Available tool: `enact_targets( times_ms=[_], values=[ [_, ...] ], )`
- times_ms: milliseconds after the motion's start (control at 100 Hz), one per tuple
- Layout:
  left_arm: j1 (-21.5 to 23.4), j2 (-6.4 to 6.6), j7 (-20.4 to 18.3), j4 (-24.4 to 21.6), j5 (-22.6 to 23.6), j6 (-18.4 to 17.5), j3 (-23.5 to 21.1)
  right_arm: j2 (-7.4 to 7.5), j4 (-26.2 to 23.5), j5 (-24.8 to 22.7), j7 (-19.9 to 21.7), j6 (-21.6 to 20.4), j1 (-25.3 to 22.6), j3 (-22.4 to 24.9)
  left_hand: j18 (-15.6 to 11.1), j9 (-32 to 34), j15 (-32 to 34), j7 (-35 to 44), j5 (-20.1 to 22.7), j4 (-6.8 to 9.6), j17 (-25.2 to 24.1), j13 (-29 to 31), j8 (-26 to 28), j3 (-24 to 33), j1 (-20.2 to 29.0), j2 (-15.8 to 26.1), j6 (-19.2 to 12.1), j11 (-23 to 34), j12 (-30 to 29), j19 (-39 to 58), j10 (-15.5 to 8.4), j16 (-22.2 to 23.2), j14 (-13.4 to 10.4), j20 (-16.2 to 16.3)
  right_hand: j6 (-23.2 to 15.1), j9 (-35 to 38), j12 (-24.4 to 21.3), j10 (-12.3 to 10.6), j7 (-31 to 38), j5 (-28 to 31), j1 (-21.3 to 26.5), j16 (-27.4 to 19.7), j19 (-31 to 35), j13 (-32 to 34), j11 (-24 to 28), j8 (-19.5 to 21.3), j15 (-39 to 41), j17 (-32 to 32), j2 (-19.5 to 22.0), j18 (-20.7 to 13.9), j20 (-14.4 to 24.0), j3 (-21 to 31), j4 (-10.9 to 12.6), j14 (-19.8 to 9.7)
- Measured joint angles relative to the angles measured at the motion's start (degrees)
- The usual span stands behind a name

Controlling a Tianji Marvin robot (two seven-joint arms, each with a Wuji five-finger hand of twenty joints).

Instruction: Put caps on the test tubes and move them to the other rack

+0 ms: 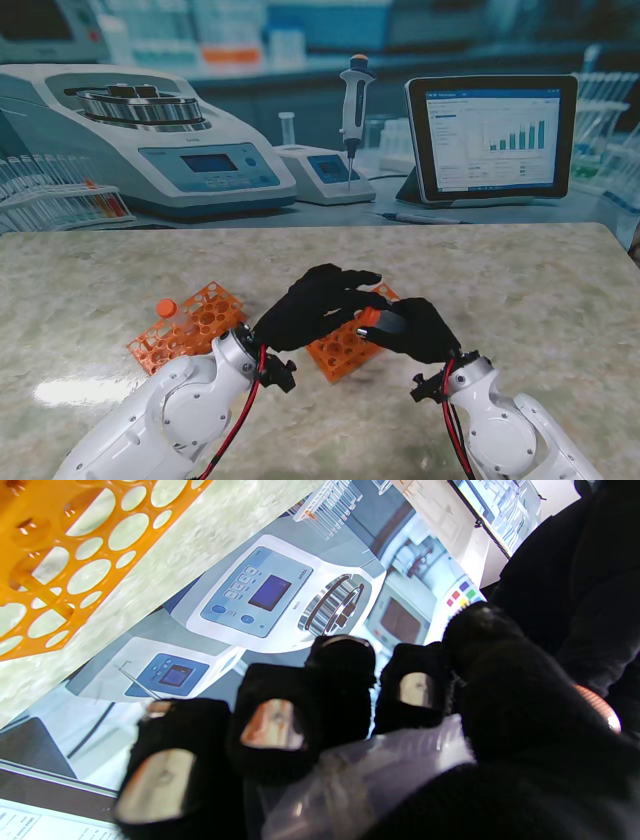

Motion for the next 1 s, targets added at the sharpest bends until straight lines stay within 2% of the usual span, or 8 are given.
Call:
enact_targets(
  times_ms=[360,410,520,530,550,780,930,1000],
  values=[
    [0.51,-0.02,-0.31,-0.91,-0.15,0.08,-0.70,-0.02,-0.11,0.04,0.00,0.01,0.00,0.00,-0.14,-1.35,-0.02,-2.75,-0.51,-0.51,-0.07,-0.39,-1.36,-9.56,-2.94,0.63,8.58,-0.55,0.00,-0.64,1.09,0.00,0.00,-0.01,-0.02,0.00,0.00,0.00,0.00,0.00,0.00,0.00,0.00,0.00,0.00,0.00,0.00,0.00,0.05,0.00,0.00,-0.03,0.00,0.00],
    [0.73,-0.02,-0.24,-1.01,-0.09,0.17,-0.93,-0.02,-0.13,0.04,0.00,0.01,-0.01,0.00,-0.16,-2.07,-0.02,-2.77,-0.50,1.22,-0.07,-0.39,1.11,-10.13,-4.26,0.65,9.64,-0.60,0.00,-0.64,1.90,0.00,0.00,-0.01,-0.02,0.00,0.00,0.00,0.00,0.00,0.00,0.00,0.00,0.00,0.00,0.00,0.00,0.00,0.05,0.00,0.00,-0.03,0.00,0.00],
    [1.04,-0.02,0.06,-1.11,0.08,0.46,-1.21,-0.03,-0.15,0.05,-0.05,0.01,0.00,0.00,-0.21,-2.96,-0.02,-2.57,-0.55,1.55,-0.09,-0.44,5.80,-11.55,-8.14,0.43,11.41,-0.62,0.00,-0.65,2.14,-0.01,0.00,-0.01,-0.02,0.00,0.00,0.00,0.00,0.00,0.00,0.00,0.00,0.00,0.00,0.00,0.00,0.00,0.05,0.00,0.00,-0.03,0.00,0.00],
    [1.05,-0.02,0.10,-1.11,0.10,0.50,-1.22,-0.03,-0.15,0.05,-0.06,0.01,0.00,0.00,-0.21,-2.97,-0.02,-2.31,-0.57,2.55,-0.09,-0.44,5.99,-11.50,-8.68,0.09,11.41,-0.61,0.00,-0.65,2.14,-0.01,0.00,-0.01,-0.02,0.00,0.00,0.00,0.00,0.00,0.00,0.00,0.00,0.00,0.00,0.00,0.00,0.00,0.05,0.00,0.00,-0.03,0.00,0.00],
    [1.06,-0.02,0.17,-1.11,0.15,0.57,-1.23,-0.03,-0.15,0.05,-0.06,0.01,0.00,0.00,-0.21,-2.98,0.00,-1.83,-0.58,2.06,-0.09,-0.44,6.58,-12.00,-8.80,-0.34,11.41,-0.62,0.00,-0.65,2.14,-0.01,0.00,-0.01,-0.02,0.00,0.00,0.00,0.00,0.00,0.00,0.00,0.00,0.00,0.00,0.00,0.00,0.00,0.05,0.00,0.00,-0.03,0.00,0.00],
    [0.80,-0.02,0.57,-0.92,0.81,1.76,-1.14,-0.04,-0.19,0.05,-0.13,-0.01,0.00,0.03,-0.23,-5.02,0.05,3.40,-6.04,1.97,-0.14,-0.94,12.30,-10.04,-13.16,-5.62,13.23,-0.65,0.02,-0.65,2.19,0.76,0.00,-0.01,-0.03,0.00,0.00,0.00,0.00,0.00,0.00,0.00,0.00,0.00,0.00,0.00,0.00,0.00,0.05,0.00,0.00,-0.04,0.00,0.00],
    [0.22,-0.02,0.93,-0.52,1.32,2.60,-0.71,-0.05,-0.21,0.05,-0.14,-0.01,-0.01,0.05,-0.25,-6.20,0.06,4.78,-7.66,1.81,-0.14,-0.94,15.02,0.42,-19.07,-10.43,13.85,-0.62,0.78,-0.66,2.36,1.25,0.00,-0.01,-0.03,0.00,0.00,0.00,0.00,0.00,0.00,0.00,0.00,0.00,0.00,0.00,0.00,0.00,0.05,0.00,0.00,-0.04,0.00,0.00],
    [0.09,-0.02,1.07,-0.52,2.14,3.13,-0.60,-0.05,-0.22,0.05,-0.15,-0.01,-0.03,0.07,-0.25,-6.43,0.07,5.88,-7.66,1.13,-0.14,-0.94,15.80,2.01,-19.58,-11.46,13.85,-0.62,1.18,-0.66,2.41,1.28,0.00,-0.01,-0.03,0.00,0.00,0.00,0.00,0.00,0.00,0.00,0.00,0.00,0.00,0.00,0.00,0.00,0.05,0.00,0.00,-0.04,0.00,0.00]
  ],
)
